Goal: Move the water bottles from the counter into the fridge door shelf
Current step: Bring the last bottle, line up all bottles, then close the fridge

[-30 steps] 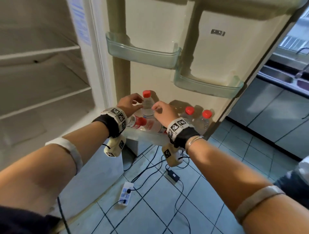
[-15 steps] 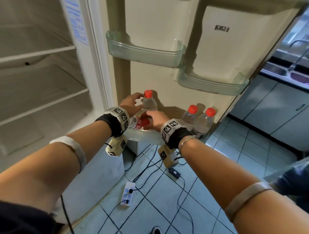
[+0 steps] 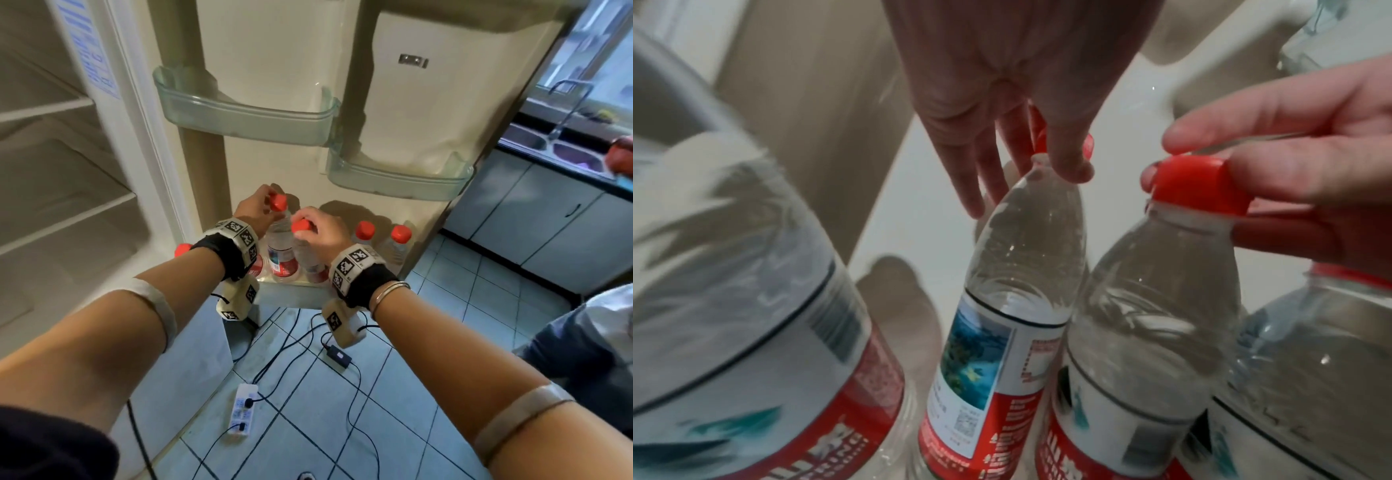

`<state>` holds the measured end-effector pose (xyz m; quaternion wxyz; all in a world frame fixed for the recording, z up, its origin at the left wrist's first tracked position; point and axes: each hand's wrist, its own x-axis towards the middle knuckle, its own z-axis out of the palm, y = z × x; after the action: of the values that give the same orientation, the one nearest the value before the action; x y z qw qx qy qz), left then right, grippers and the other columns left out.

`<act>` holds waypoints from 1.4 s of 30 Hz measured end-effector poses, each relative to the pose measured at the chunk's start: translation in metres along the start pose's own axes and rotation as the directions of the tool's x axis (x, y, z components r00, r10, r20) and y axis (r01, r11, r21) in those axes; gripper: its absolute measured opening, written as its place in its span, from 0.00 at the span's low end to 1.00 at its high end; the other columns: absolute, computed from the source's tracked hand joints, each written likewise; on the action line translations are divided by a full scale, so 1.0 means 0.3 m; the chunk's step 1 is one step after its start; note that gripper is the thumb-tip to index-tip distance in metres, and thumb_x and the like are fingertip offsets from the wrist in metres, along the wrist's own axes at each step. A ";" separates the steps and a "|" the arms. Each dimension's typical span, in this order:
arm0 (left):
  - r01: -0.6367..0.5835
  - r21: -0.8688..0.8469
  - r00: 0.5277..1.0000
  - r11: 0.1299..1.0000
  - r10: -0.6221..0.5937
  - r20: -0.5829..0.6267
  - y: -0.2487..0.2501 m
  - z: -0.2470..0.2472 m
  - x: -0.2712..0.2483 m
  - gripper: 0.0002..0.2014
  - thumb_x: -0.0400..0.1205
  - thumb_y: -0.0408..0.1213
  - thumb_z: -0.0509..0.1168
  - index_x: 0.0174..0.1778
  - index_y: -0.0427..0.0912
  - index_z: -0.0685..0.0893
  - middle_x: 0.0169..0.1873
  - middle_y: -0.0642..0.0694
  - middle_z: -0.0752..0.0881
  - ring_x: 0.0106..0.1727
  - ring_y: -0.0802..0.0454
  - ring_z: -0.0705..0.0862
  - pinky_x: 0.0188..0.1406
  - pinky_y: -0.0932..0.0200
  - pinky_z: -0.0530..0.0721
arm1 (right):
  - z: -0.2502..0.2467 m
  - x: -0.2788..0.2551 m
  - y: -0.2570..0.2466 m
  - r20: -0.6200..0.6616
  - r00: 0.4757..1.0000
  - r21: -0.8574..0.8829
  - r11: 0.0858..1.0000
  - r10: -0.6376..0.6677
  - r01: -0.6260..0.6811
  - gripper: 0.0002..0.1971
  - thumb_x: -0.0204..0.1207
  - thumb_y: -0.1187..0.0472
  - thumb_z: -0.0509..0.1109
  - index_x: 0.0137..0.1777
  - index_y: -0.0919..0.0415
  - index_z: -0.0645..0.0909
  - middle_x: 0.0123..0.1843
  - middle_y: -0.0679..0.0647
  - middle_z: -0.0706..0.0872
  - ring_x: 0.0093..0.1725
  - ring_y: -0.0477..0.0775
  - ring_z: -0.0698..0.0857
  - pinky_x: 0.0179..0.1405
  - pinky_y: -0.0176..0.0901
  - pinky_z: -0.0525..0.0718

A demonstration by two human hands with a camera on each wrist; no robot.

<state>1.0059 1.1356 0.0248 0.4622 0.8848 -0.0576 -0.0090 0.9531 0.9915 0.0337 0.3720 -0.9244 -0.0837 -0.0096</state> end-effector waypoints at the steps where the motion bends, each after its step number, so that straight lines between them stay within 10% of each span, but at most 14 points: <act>1: -0.004 0.018 1.000 1.000 0.004 0.001 0.006 0.008 0.002 0.20 0.77 0.31 0.67 0.65 0.37 0.73 0.60 0.36 0.83 0.62 0.40 0.81 0.56 0.57 0.74 | -0.016 0.010 0.011 -0.033 0.999 -0.019 1.000 0.015 -0.016 0.15 0.73 0.64 0.69 0.60 0.58 0.81 0.57 0.58 0.88 0.54 0.54 0.83 0.46 0.31 0.71; 9: -0.028 0.118 0.996 0.993 0.018 0.082 0.030 0.006 0.010 0.20 0.79 0.33 0.66 0.66 0.37 0.73 0.62 0.37 0.82 0.62 0.39 0.80 0.55 0.56 0.72 | -0.064 0.043 0.041 -0.125 0.991 -0.047 0.998 0.042 -0.049 0.15 0.77 0.67 0.66 0.63 0.62 0.81 0.61 0.58 0.87 0.62 0.54 0.83 0.48 0.19 0.63; 15: -0.054 0.125 0.989 0.991 0.036 0.142 0.041 -0.012 -0.005 0.20 0.78 0.31 0.66 0.66 0.39 0.73 0.62 0.36 0.81 0.59 0.38 0.80 0.56 0.51 0.77 | -0.082 0.047 0.041 -0.074 0.996 -0.156 0.985 0.060 -0.070 0.18 0.77 0.69 0.64 0.66 0.59 0.80 0.64 0.57 0.85 0.65 0.55 0.81 0.65 0.37 0.73; 28: -0.049 0.029 0.967 0.998 0.040 0.252 0.027 -0.062 -0.043 0.22 0.70 0.25 0.74 0.59 0.38 0.79 0.57 0.37 0.84 0.52 0.46 0.82 0.64 0.47 0.80 | -0.081 0.009 0.036 -0.119 0.992 -0.184 0.981 0.043 -0.064 0.12 0.76 0.63 0.68 0.58 0.56 0.84 0.57 0.53 0.89 0.59 0.52 0.85 0.60 0.39 0.78; 36: -0.010 0.134 0.995 0.991 -0.003 0.096 -0.092 -0.221 -0.129 0.20 0.71 0.31 0.74 0.60 0.38 0.81 0.59 0.40 0.84 0.61 0.44 0.82 0.64 0.52 0.79 | -0.008 0.017 -0.014 -0.213 0.976 -0.200 0.976 0.040 -0.084 0.09 0.76 0.59 0.67 0.55 0.56 0.84 0.55 0.54 0.89 0.53 0.58 0.85 0.48 0.40 0.77; 42: 0.098 0.186 0.994 0.978 -0.106 0.032 -0.188 -0.292 -0.219 0.19 0.71 0.30 0.74 0.58 0.37 0.82 0.59 0.41 0.84 0.52 0.46 0.83 0.56 0.53 0.84 | 0.058 0.038 -0.072 -0.271 0.960 -0.158 0.980 0.072 -0.118 0.10 0.76 0.58 0.66 0.56 0.56 0.82 0.56 0.54 0.89 0.55 0.58 0.86 0.57 0.49 0.82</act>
<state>0.9519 1.2464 0.0264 0.3762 0.9251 -0.0225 -0.0460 0.9602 1.0205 0.0366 0.2983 -0.9466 0.0123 -0.1217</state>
